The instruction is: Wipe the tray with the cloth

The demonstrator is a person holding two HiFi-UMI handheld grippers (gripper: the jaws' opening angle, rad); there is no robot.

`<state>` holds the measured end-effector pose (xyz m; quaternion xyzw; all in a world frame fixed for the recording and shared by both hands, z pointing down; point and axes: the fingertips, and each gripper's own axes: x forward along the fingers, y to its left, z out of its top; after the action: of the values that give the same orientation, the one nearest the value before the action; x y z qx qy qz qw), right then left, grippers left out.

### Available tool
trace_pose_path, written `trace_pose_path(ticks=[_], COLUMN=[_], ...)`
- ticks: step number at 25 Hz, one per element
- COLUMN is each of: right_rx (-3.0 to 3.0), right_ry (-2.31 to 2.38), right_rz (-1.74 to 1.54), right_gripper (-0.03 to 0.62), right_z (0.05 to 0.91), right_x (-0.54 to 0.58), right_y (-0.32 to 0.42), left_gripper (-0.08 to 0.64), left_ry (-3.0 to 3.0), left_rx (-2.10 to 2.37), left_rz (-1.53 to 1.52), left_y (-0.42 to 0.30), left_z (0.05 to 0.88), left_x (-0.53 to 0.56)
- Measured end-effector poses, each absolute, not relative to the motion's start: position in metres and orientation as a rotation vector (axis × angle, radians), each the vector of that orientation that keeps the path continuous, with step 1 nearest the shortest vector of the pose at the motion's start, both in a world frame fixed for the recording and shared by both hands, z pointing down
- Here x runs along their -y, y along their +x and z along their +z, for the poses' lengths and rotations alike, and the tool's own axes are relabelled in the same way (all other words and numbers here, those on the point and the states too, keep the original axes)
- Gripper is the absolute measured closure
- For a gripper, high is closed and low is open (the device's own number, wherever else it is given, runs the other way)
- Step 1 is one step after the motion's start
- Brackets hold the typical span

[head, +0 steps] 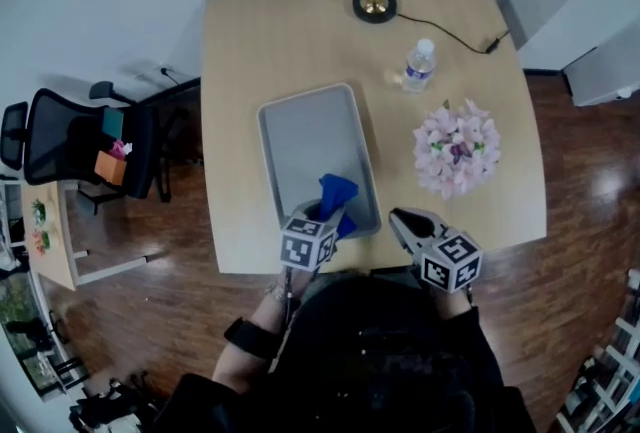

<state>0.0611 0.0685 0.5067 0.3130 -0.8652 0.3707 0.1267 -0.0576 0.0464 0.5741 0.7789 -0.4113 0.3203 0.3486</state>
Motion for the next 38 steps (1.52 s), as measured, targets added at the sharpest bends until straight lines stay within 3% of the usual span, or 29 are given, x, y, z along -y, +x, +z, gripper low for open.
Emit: trace_pose_path(ticks=[9,15,32,38], right_rx=[2.519,2.493,2.452,2.459], right_ry=[0.762,0.755,0.8,0.811], right_rz=[1.038,1.041,1.143,1.155], right_gripper=[0.557,0.557,0.557,0.557], right_z=[0.505,0.504,0.519,0.524], right_x=[-0.034,-0.01,0.016,0.017], right_y=[0.001,-0.013,-0.014,-0.007], left_gripper=[0.446,0.446,0.446,0.445], left_ry=[1.847,1.803,1.771,1.825], left_rx=[1.389,1.447,1.45,1.385], left_rz=[0.774,0.788,0.927,0.941], left_y=[-0.216,-0.269,-0.268,-0.229], left_z=[0.571,0.584,0.616,0.612], left_x=[0.072,0.158,0.214,0.225])
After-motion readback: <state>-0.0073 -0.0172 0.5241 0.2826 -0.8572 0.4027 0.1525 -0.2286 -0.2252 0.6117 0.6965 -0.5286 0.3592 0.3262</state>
